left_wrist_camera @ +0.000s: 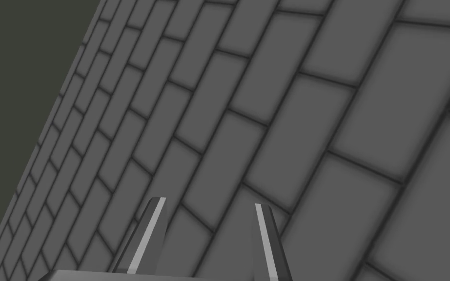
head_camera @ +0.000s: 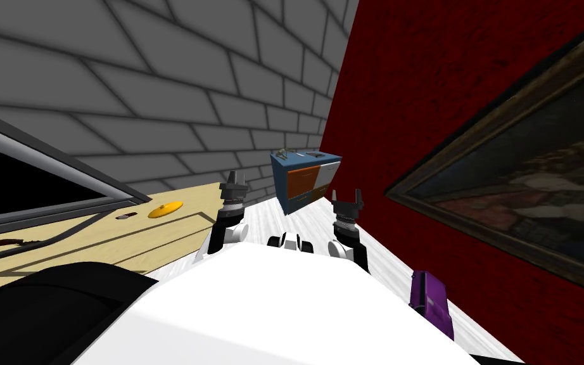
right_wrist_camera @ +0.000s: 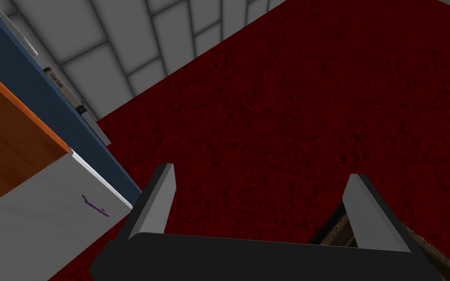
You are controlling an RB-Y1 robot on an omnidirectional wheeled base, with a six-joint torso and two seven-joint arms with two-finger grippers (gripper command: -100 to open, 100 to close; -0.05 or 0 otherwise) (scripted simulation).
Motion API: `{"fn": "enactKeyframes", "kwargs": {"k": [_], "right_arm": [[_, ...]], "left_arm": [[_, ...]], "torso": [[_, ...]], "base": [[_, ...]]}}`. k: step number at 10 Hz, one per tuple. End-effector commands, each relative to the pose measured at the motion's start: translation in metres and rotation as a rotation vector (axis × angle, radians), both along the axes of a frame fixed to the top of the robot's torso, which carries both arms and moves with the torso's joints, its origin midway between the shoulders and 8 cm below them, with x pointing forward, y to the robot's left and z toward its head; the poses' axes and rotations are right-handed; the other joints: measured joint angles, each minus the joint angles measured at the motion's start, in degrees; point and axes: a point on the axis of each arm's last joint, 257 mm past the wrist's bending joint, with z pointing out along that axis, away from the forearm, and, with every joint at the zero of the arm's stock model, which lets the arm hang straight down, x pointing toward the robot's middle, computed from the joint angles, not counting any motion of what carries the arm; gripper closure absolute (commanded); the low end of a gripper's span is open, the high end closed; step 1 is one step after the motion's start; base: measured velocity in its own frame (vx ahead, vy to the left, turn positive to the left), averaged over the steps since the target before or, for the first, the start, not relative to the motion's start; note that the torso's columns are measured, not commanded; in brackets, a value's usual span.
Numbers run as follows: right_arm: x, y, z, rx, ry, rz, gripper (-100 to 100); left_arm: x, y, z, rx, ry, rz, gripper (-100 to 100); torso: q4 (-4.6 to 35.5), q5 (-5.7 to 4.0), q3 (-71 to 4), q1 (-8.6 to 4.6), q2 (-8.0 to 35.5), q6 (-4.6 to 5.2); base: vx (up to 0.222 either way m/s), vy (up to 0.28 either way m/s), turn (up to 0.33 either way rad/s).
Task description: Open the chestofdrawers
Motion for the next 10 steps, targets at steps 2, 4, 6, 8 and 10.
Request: {"fn": "enactKeyframes", "kwargs": {"k": [2, 4, 6, 8, 10], "right_arm": [[0.01, 0.004, -0.011, 0.127, 0.018, 0.106, -100], [0.014, 0.006, -0.017, 0.191, 0.027, 0.157, -100], [0.019, 0.008, -0.024, 0.256, 0.037, 0.206, -100], [0.025, 0.01, -0.031, 0.322, 0.047, 0.255, -100], [0.03, 0.012, -0.038, 0.39, 0.057, 0.303, -100]], "left_arm": [[0.0, 0.0, 0.0, 0.0, 0.0, 0.0, 0], [0.0, 0.0, 0.0, 0.0, 0.0, 0.0, 0], [0.0, 0.0, 0.0, 0.0, 0.0, 0.0, 0], [0.0, 0.0, 0.0, 0.0, 0.0, 0.0, 0], [0.0, 0.0, 0.0, 0.0, 0.0, 0.0, 0]], "torso": [[0.0, 0.01, 0.0, 0.01, 0.0, -0.01], [0.0, -0.04, -0.1, -0.17, -0.1, -0.04], [0.0, 0.01, 0.0, 0.01, -0.1, -0.03], [0.0, 0.0, 0.0, -0.01, 0.0, -0.05], [0.0, -0.01, 0.0, -0.04, 0.0, -0.04]], "base": [[0.068, -0.054, 0.112], [0.087, -0.091, 0.189], [0.078, -0.064, 0.117], [0.062, -0.064, 0.152], [0.062, -0.06, 0.128]]}}
